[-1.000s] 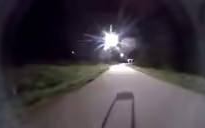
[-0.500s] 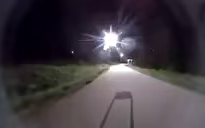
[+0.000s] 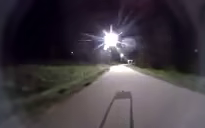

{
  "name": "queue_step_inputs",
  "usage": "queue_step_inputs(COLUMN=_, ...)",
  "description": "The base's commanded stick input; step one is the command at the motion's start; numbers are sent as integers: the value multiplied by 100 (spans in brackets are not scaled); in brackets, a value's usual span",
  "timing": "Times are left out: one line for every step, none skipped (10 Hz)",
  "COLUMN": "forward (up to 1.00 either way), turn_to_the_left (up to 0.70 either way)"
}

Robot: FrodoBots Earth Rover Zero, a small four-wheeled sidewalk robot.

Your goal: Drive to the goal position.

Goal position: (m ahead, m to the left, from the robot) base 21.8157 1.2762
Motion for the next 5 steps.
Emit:
queue_step_inputs(forward=70, turn_to_the_left=0)
queue_step_inputs(forward=70, turn_to_the_left=0)
queue_step_inputs(forward=70, turn_to_the_left=0)
queue_step_inputs(forward=70, turn_to_the_left=0)
queue_step_inputs(forward=70, turn_to_the_left=-6)
